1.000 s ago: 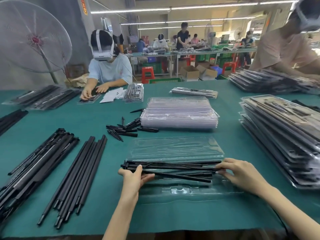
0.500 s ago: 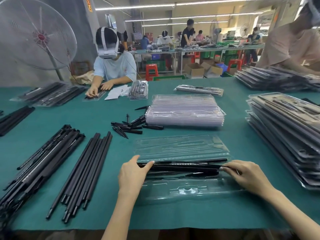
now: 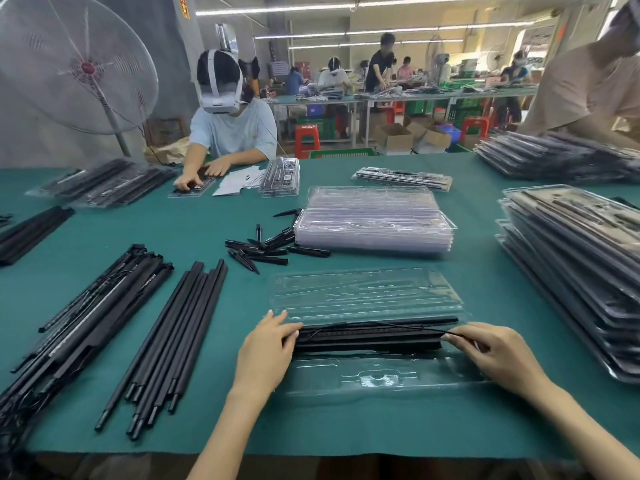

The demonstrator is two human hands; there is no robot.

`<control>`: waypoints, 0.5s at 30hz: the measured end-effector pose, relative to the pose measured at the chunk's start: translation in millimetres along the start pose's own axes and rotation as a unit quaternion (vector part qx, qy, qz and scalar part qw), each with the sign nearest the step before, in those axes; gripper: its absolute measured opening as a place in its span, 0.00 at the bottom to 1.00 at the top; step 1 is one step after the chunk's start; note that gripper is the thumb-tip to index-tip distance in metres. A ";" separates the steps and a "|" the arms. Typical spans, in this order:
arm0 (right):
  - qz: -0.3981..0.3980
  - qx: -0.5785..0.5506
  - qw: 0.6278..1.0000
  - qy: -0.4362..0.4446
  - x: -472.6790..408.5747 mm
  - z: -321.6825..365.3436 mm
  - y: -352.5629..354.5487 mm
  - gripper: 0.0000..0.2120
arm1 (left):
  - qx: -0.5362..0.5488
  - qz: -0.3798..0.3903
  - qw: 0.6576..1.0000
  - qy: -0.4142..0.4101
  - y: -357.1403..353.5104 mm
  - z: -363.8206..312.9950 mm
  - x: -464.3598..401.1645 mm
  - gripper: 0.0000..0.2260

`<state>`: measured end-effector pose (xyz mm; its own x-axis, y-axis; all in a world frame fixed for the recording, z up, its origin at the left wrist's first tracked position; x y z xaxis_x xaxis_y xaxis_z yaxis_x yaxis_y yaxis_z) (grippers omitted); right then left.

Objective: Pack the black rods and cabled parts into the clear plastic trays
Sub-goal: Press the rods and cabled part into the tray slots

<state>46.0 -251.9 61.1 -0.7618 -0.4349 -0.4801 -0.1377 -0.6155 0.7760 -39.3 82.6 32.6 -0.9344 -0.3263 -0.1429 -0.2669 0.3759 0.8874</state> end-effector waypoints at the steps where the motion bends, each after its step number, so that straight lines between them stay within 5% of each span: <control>1: -0.002 0.001 1.000 -0.003 0.2 -1.2 -0.4 0.04 | 0.028 0.008 1.000 -0.001 -3.9 0.9 3.0 0.15; 11: -0.020 -0.123 0.992 -0.009 -0.7 6.5 5.2 0.03 | 0.001 0.158 0.987 0.029 -30.6 8.7 7.9 0.19; 15: 0.031 -0.052 0.997 -0.042 -0.1 -2.1 -5.9 0.05 | -0.043 0.134 0.990 0.032 -27.5 5.2 6.1 0.20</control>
<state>48.2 -249.6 55.8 -0.8175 -0.4201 -0.3940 -0.0266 -0.6558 0.7544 -38.9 74.8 5.1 -0.9512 -0.2807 0.1285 0.0122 0.3818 0.9242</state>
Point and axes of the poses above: each hand's wrist, its own x-axis away from the middle knuckle, its own y-axis out of the back of the hand, z = x × y, the point moved 10 cm from there along -x, towards the middle knuckle, and after that the axes turned 1 degree about y, right-handed, at the moved point
